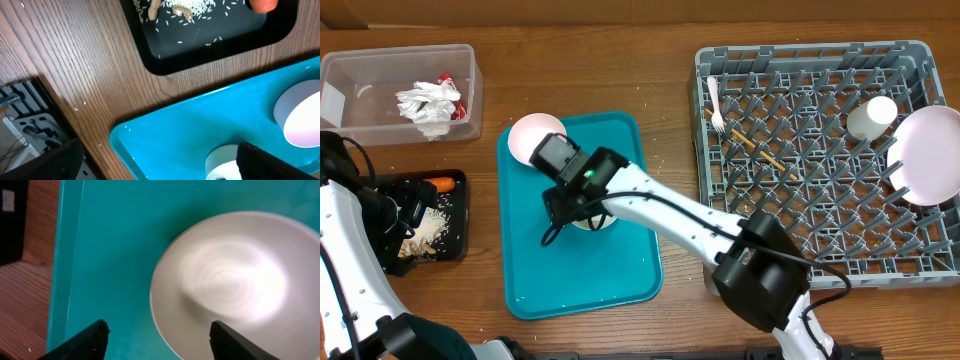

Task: Sort waste into correct bins and load items into the dishwasher rack
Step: 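Grasp the rim of the white bowl with the right gripper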

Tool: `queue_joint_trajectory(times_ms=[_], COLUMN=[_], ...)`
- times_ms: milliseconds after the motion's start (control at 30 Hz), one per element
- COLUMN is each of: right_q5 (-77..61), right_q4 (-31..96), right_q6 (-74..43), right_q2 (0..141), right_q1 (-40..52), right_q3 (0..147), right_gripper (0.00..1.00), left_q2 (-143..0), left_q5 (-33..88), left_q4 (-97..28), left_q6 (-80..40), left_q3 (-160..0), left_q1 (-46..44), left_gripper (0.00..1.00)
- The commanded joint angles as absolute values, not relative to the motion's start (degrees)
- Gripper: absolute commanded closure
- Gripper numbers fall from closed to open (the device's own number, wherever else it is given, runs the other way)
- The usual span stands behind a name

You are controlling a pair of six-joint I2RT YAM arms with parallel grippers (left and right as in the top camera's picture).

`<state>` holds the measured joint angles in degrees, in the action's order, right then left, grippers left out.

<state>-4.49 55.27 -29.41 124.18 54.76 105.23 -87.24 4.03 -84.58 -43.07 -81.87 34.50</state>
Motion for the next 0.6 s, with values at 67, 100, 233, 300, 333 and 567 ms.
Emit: queue_joint_trajectory(times_ms=[67,100,233,300,333,567], right_q5=[-1.7,-0.2,0.4,0.4,0.6,1.7], right_q4=[54.6,54.7,54.7,54.7,54.7,54.7], right_q6=[-28.9,-28.9,-28.9,-28.9,-28.9,-28.9], right_q2=[127.4,128.2,128.8,128.8,128.8,128.8], right_q1=[57.8,58.4,58.5,58.4,58.4,58.4], right_q3=[105.4,105.4,105.4,105.4,105.4,105.4], right_gripper=[0.36,0.37,0.40,0.45,0.48,0.64], left_q2=[-87.3,-87.3,-87.3,-87.3,-87.3,-87.3], left_q5=[3.9,3.9,3.9,3.9,3.9,3.9], left_q4=[-84.6,-84.6,-84.6,-84.6,-84.6,-84.6], left_q6=[-42.2,-42.2,-42.2,-42.2,-42.2,-42.2], left_q3=[-81.7,-81.7,-81.7,-81.7,-81.7,-81.7], left_q1=[34.5,34.5,34.5,34.5,34.5,34.5], left_gripper=[0.00,0.00,0.00,0.00,0.00,0.00])
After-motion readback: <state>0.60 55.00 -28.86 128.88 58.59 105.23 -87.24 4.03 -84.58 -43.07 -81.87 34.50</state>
